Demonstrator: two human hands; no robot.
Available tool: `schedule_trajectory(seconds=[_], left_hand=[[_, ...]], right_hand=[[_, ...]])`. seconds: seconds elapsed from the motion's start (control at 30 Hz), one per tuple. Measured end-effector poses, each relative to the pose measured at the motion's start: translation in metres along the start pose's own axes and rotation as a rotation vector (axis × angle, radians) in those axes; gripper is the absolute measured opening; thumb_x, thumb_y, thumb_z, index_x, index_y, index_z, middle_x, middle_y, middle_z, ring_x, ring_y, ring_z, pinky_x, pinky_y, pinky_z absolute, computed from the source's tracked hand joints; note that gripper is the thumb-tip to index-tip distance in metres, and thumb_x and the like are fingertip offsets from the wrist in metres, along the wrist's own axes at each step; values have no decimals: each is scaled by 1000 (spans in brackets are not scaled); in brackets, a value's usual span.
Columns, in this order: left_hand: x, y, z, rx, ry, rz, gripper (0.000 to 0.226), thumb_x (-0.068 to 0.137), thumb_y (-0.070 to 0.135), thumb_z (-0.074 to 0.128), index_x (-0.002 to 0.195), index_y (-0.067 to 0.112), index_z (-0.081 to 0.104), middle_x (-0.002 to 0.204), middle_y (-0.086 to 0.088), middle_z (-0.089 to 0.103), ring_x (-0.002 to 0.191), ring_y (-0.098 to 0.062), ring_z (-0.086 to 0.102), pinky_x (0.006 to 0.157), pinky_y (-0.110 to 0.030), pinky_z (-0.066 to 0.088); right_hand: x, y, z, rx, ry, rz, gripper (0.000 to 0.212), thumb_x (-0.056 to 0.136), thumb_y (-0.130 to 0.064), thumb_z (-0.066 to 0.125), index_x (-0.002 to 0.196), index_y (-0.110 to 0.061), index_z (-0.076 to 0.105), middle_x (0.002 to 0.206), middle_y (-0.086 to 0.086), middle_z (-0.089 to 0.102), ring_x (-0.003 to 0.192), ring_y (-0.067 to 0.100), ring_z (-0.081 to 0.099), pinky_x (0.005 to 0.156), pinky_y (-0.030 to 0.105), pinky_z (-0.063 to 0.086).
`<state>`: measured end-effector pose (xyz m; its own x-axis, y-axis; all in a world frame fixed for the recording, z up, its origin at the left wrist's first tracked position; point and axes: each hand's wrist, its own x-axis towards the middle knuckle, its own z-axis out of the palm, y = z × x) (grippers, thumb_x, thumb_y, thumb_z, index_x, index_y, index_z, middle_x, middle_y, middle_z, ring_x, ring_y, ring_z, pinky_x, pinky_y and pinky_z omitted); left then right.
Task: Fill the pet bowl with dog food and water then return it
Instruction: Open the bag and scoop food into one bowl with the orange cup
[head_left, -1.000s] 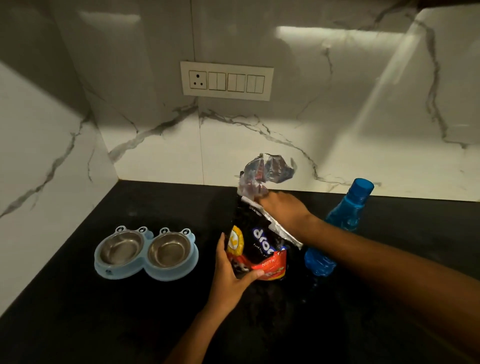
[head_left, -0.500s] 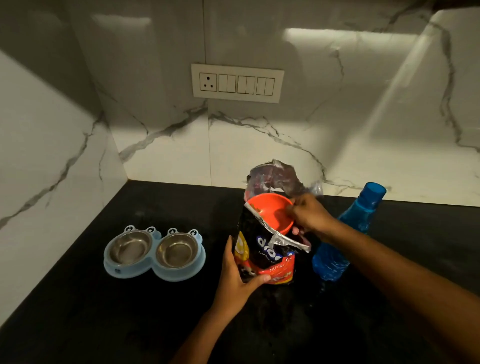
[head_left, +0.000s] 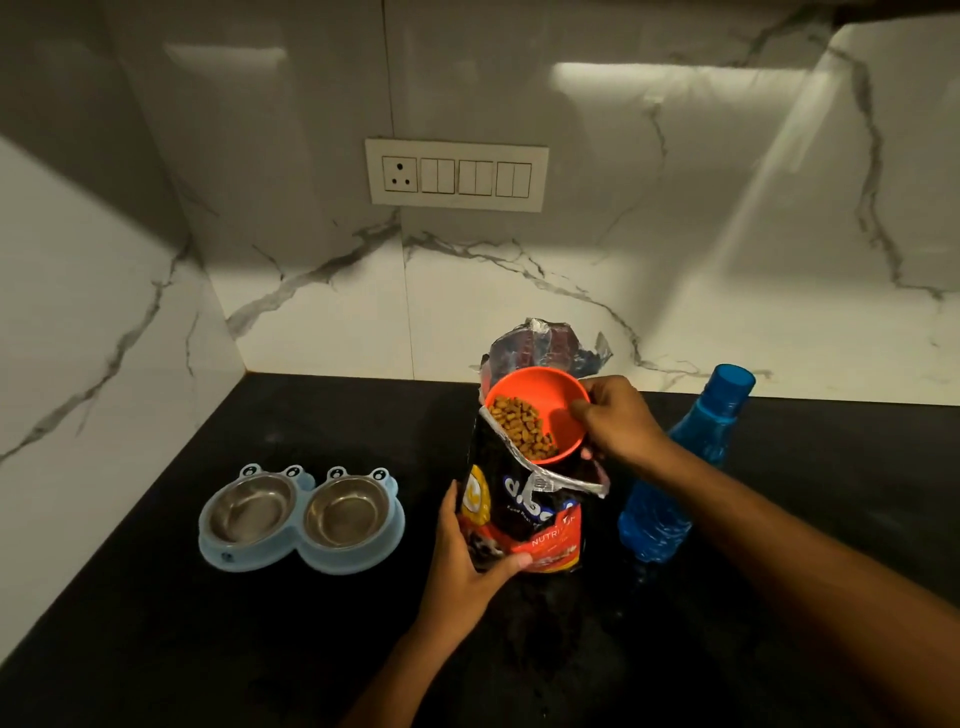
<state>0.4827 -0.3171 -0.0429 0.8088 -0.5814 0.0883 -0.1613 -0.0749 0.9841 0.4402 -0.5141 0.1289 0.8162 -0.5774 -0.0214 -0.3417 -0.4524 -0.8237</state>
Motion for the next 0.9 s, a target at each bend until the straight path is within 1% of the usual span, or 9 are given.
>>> schedule_trajectory(seconds=[0.1,0.17,0.33,0.4,0.53,0.7,0.77,0.83,0.9], left_hand=[[0,1,0,-5,-2,-4,119,65,51,86,155,26,13,153,9,35,138,-2,41,113,-40,41],[0,1,0,-8,-5,-3,119,65,53,86,155,27,12,153,10,35,138,-2,41,113,-40,41],[1,2,0,-7,-6,-4,121,63,58,84,155,27,12,154,10,35,138,-2,40,114,-40,40],[3,3,-1,-7,-8,-6,122,63,60,83,155,26,11,154,10,34,139,-2,39,115,-40,39],[3,5,-1,1,-16,-12,123,63,64,81,156,26,9,155,8,33,140,-4,38,115,-41,38],[3,7,0,0,-30,-13,118,68,56,81,156,25,9,156,8,33,142,-4,36,117,-37,36],[2,7,-1,9,-36,-9,117,69,55,82,156,26,9,157,8,31,143,-6,35,117,-36,35],[1,6,-2,20,-46,-3,119,68,53,84,157,25,9,157,9,32,142,-5,36,117,-38,36],[1,6,-4,24,-44,0,120,67,52,85,157,25,9,156,8,34,141,-6,38,116,-42,37]], right_hand=[[2,-7,0,-312,36,-224,18,96,-2,54,107,0,69,74,11,68,51,18,63,44,17,44],[2,-13,2,-563,18,-367,19,95,-7,57,110,-6,68,90,16,71,73,28,67,58,26,44],[-1,-22,16,-1013,-105,-545,31,103,-15,43,132,-8,52,108,17,67,94,33,67,68,36,42],[-6,-26,18,-1020,-189,-589,40,105,-14,40,145,-8,41,120,19,62,101,34,64,79,39,46],[-24,-37,19,-928,-411,-432,53,106,-14,41,155,-6,22,140,23,49,119,35,57,100,35,42],[-25,-41,21,-624,-473,-328,45,111,-25,25,150,-4,33,132,11,49,120,19,49,99,27,35],[-28,-33,23,-374,-475,-228,51,110,-36,23,150,-8,37,143,13,50,127,23,49,110,31,34],[-31,-23,23,-249,-427,-150,35,108,-25,36,133,-6,52,125,14,60,117,24,57,105,29,42],[-26,-13,22,-332,-321,-174,9,102,-11,53,104,-10,62,89,3,61,84,14,58,79,27,46]])
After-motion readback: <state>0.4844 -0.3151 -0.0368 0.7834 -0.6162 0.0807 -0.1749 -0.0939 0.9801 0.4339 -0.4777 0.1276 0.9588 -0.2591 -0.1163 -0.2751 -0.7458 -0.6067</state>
